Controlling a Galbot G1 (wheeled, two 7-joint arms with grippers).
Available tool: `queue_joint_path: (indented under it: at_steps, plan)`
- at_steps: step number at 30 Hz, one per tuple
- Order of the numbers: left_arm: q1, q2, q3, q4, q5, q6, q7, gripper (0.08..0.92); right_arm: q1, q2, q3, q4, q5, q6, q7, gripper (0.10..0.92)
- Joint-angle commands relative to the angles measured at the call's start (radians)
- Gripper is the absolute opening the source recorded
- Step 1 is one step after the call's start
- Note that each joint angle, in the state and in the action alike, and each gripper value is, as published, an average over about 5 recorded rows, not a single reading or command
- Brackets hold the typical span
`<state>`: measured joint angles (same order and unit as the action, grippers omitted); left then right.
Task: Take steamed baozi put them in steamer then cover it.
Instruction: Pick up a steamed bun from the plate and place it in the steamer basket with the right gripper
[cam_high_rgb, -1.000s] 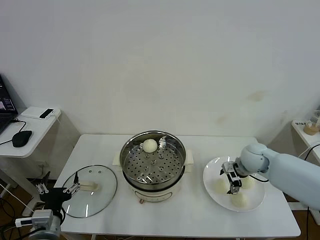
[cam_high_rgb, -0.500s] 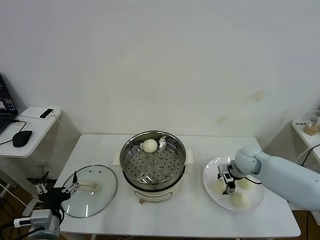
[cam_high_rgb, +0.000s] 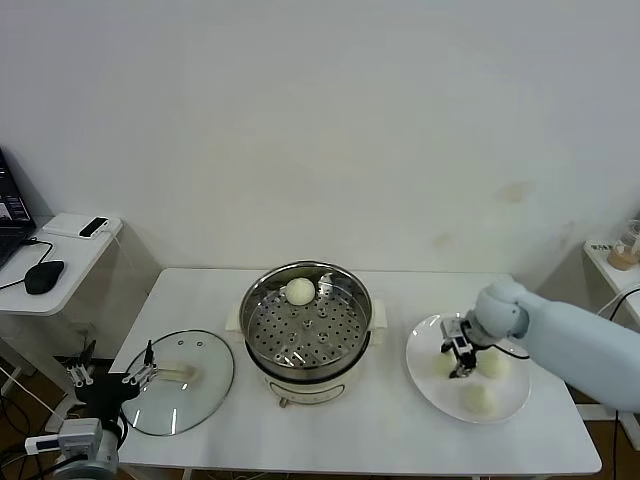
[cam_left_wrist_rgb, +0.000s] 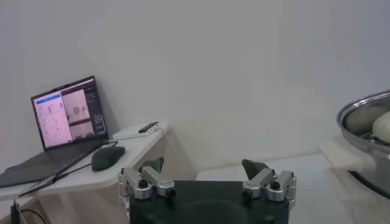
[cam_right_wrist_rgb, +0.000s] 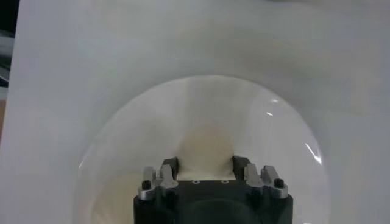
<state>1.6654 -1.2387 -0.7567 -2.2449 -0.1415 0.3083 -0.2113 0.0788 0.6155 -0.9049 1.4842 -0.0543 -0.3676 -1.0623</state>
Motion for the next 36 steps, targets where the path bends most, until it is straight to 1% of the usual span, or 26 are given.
queue_joint_path:
  at_steps: [1, 7, 15, 20, 27, 31, 36]
  plan:
    - [0.000, -0.001, 0.006, -0.003, 0.001, 0.000, 0.000, 0.823, 0.283, -0.004, -0.057, 0.067, 0.108, -0.014, -0.019, 0.575]
    - [0.003, 0.002, 0.005, -0.012, -0.001, 0.001, 0.001, 0.823, 0.512, 0.088, -0.186, 0.075, 0.188, -0.032, -0.008, 0.577]
    - [0.009, 0.003, 0.004, -0.013, 0.000, 0.000, 0.002, 0.823, 0.616, 0.296, -0.232, 0.090, 0.342, -0.111, 0.050, 0.585]
    - [0.008, 0.005, -0.010, -0.008, -0.006, -0.001, 0.003, 0.823, 0.597, 0.444, -0.238, 0.045, 0.430, -0.159, 0.092, 0.585]
    - [0.001, 0.006, -0.021, -0.005, -0.009, 0.002, 0.004, 0.823, 0.508, 0.637, -0.240, -0.077, 0.522, -0.217, 0.146, 0.585]
    - [-0.002, 0.003, -0.023, -0.001, -0.009, 0.003, 0.004, 0.823, 0.455, 0.694, -0.257, -0.121, 0.550, -0.263, 0.173, 0.585]
    - [-0.003, -0.004, -0.023, 0.006, -0.009, 0.001, 0.006, 0.823, 0.411, 0.708, -0.293, -0.124, 0.569, -0.306, 0.200, 0.585]
